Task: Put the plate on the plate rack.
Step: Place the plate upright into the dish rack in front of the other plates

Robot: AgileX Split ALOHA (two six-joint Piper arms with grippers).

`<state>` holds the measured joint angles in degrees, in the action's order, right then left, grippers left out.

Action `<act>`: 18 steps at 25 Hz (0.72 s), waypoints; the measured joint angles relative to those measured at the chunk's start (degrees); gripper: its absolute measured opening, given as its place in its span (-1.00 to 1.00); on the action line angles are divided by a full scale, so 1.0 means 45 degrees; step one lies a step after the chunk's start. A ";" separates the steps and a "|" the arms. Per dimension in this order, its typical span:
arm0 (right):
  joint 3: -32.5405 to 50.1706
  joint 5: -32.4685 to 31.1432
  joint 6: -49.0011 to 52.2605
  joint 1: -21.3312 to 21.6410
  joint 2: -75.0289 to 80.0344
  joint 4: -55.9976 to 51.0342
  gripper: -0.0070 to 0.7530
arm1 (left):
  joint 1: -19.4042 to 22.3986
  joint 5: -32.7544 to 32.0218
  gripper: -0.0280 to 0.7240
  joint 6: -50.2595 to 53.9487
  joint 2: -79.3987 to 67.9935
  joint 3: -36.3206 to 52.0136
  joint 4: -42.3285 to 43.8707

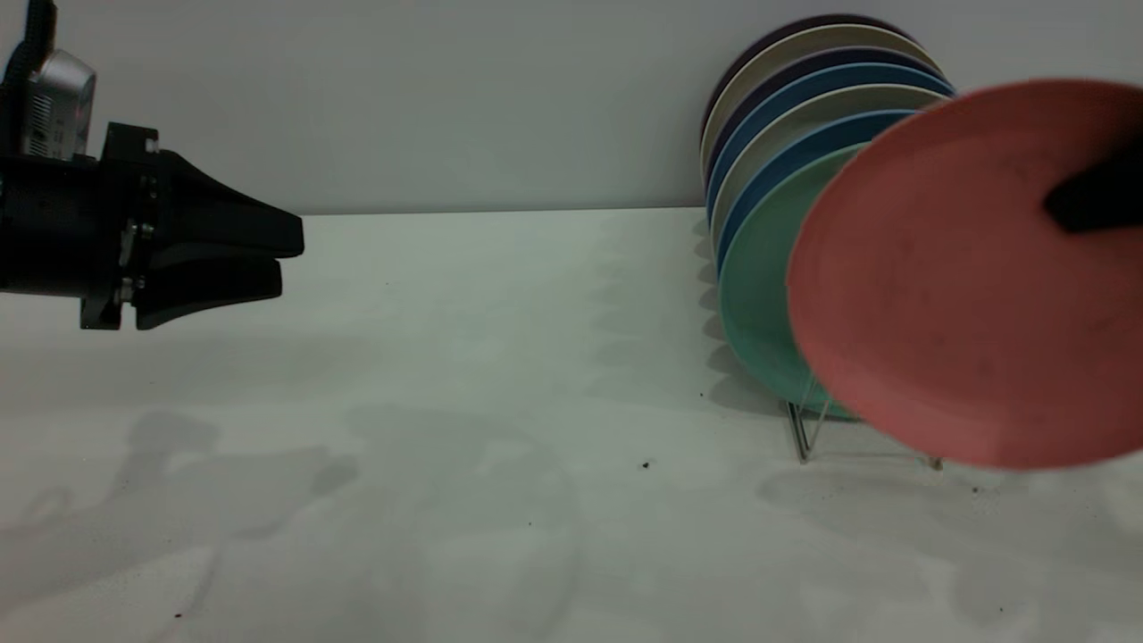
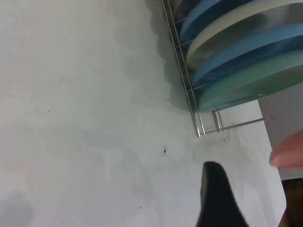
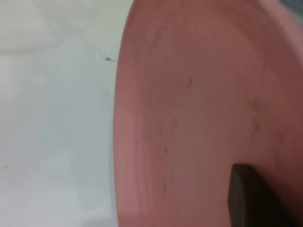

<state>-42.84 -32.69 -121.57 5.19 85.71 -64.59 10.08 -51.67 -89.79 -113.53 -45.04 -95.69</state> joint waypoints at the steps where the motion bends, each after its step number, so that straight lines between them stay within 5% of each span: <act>1: -0.0243 -0.0026 0.0000 0.0000 0.0000 0.0201 -0.65 | 0.0000 0.0000 0.30 0.0000 0.0000 0.0000 0.0000; 18: -0.3126 0.0378 0.0000 -0.1678 0.1271 0.1889 -0.65 | 0.0000 0.0184 0.31 -0.0014 0.0000 0.0000 0.0334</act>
<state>-56.91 -30.99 -121.57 -2.36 91.43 -56.09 10.08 -50.84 -89.85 -113.53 -45.04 -94.19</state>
